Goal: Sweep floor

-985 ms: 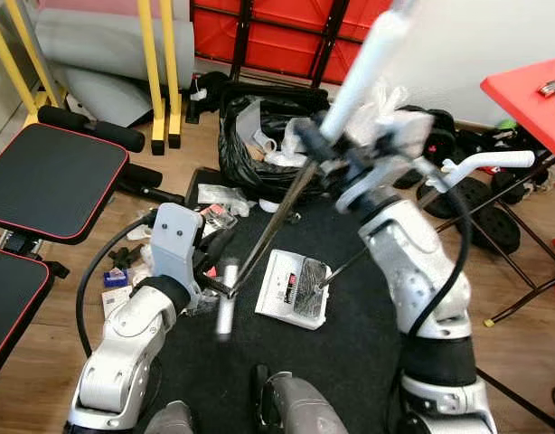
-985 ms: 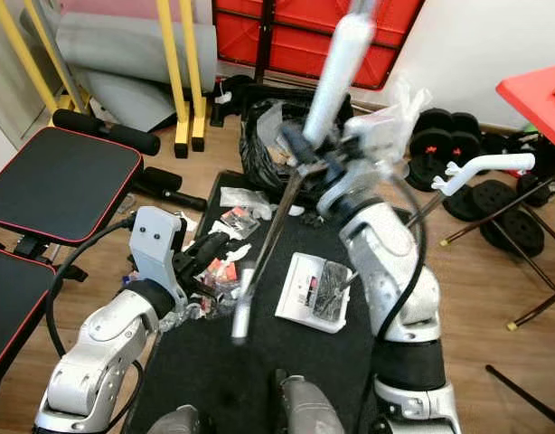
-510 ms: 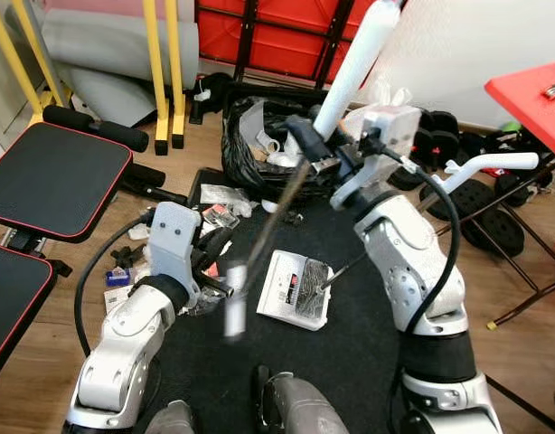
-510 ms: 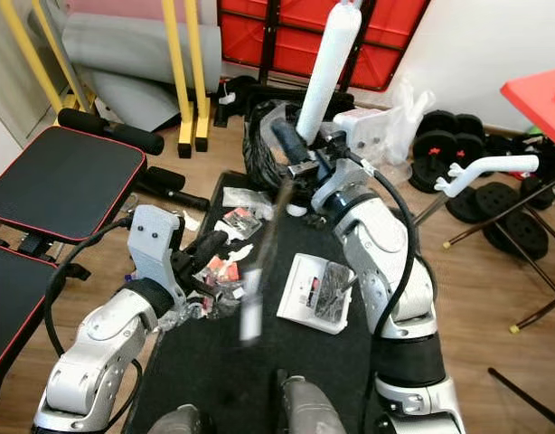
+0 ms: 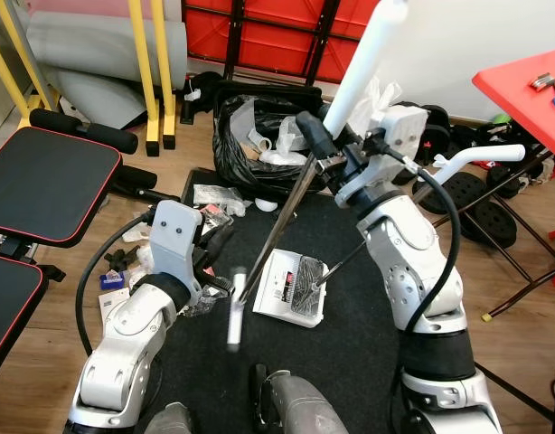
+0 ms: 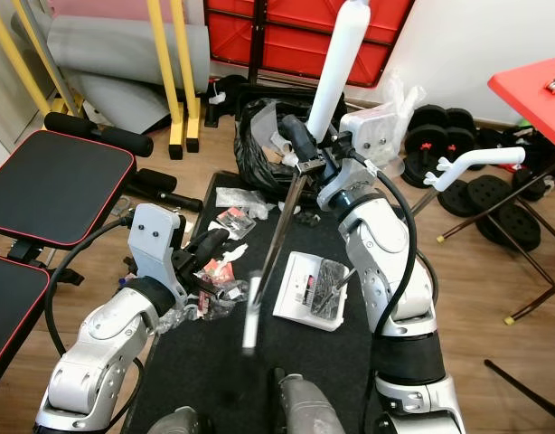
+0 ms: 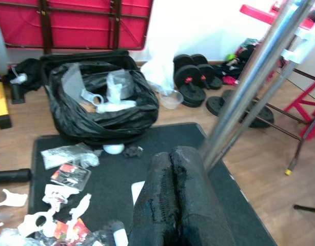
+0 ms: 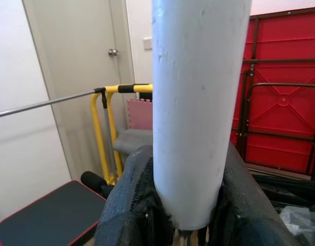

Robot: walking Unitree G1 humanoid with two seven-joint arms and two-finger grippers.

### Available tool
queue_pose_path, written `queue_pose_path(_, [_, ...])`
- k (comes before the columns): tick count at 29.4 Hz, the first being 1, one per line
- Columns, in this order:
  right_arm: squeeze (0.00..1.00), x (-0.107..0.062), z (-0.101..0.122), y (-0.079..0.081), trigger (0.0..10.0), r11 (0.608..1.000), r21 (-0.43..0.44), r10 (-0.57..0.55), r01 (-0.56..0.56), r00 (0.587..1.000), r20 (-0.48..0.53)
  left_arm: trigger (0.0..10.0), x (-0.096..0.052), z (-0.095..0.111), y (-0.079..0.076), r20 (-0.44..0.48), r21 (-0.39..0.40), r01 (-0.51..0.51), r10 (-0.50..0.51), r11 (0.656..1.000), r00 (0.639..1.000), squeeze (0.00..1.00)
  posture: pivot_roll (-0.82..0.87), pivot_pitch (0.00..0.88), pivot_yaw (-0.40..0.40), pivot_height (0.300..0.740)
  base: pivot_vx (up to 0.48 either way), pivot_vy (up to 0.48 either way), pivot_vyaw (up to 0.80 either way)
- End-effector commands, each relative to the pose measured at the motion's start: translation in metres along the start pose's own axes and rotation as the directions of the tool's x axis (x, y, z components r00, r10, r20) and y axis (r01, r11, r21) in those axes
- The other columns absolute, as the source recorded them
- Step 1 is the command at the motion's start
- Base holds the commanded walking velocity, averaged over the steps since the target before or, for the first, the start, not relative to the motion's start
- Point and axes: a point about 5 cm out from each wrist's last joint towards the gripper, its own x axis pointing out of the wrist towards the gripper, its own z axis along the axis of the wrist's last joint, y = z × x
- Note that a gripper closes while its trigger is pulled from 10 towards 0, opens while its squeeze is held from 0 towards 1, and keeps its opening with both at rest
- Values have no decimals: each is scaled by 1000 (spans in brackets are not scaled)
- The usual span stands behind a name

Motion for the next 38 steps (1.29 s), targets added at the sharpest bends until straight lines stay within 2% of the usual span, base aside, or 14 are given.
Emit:
queue_pose_path(1, [0, -4, 7, -9, 10000, 999, -25, -33, 34, 998, 49, 10000, 0, -4, -1, -13, -13, -3, 3, 1000, 1000, 0, -151, 201, -168, 740, 0, 0, 0])
queue_pose_path(12, [0, -6, 8, -4, 10000, 998, 39, 53, -55, 998, 41, 10000, -5, -2, 8, -6, -43, -58, 58, 997, 998, 0, -144, 223, -161, 740, 65, 0, 218])
queue_pose_path(17, [0, -9, -1, 19, 10000, 982, 48, 186, -184, 982, -22, 10000, -7, -4, 6, -22, -42, -36, 35, 998, 999, 0, -142, 225, -153, 740, 240, 0, 640])
queue_pose_path(19, [0, -9, -3, 21, 10000, 983, 30, 184, -184, 982, -30, 10000, -7, -4, 6, -23, -42, -34, 33, 999, 999, 0, -142, 226, -153, 740, 240, 0, 800])
queue_pose_path(28, [0, -8, 1, 15, 10000, 988, 65, 142, -142, 990, 9, 10000, -8, -4, 6, -26, -41, -26, 25, 999, 999, 0, -142, 235, -150, 740, 53, 0, 0])
queue_pose_path(38, [0, -6, 3, 14, 10000, 990, 49, 134, -134, 991, 16, 10000, -8, -3, 4, -27, -37, -18, 17, 999, 999, 0, -144, 243, -152, 740, 193, 0, 0])
